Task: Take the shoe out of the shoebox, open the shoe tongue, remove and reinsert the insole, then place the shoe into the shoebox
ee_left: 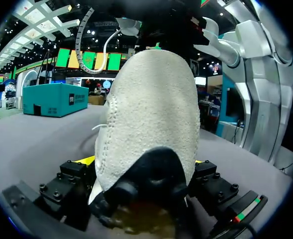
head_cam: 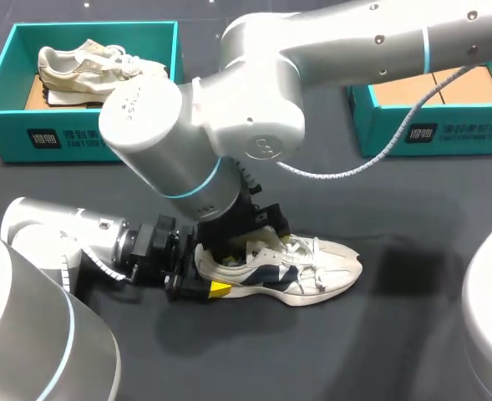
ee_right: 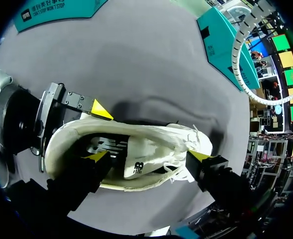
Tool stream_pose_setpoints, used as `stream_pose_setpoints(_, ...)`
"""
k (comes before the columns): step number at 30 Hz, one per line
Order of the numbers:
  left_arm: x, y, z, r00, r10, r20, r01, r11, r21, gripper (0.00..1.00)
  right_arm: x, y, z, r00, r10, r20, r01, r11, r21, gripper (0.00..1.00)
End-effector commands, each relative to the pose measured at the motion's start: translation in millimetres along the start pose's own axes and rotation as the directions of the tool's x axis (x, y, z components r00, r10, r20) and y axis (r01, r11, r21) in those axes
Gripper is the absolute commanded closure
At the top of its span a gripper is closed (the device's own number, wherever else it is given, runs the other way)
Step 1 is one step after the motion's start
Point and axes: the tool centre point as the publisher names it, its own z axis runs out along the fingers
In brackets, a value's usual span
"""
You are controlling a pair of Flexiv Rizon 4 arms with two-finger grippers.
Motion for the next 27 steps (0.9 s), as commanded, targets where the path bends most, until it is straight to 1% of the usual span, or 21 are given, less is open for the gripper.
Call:
stream_pose_setpoints(1,-1.8,2,0,1.0,0.0,-0.001,0.0,1.0,0.0,1.0,4.7,-7.2,6,1.0,0.014,0.013,-0.013,1.0,-0.023,0.0)
stream_pose_setpoints(8,-1.8,2,0,1.0,0.0,-0.001,0.0,1.0,0.0,1.0,-2.6,-8.8,13,1.0,0.011,0.022,-0.01,0.999,-0.034,0.0)
stream_pose_setpoints(13,-1.8,2,0,1.0,0.0,-0.001,0.0,1.0,0.0,1.0,-10.6,-10.8,12,1.0,0.007,0.027,-0.006,0.999,-0.037,0.0)
stream_pose_setpoints(19,-1.8,2,0,1.0,0.0,-0.001,0.0,1.0,0.0,1.0,-22.3,-13.2,18,1.0,0.009,0.022,-0.008,0.999,-0.034,0.0)
stream_pose_setpoints(27,-1.8,2,0,1.0,0.0,-0.001,0.0,1.0,0.0,1.0,-40.4,-11.5,18,1.0,0.006,0.024,-0.005,0.999,-0.037,0.0)
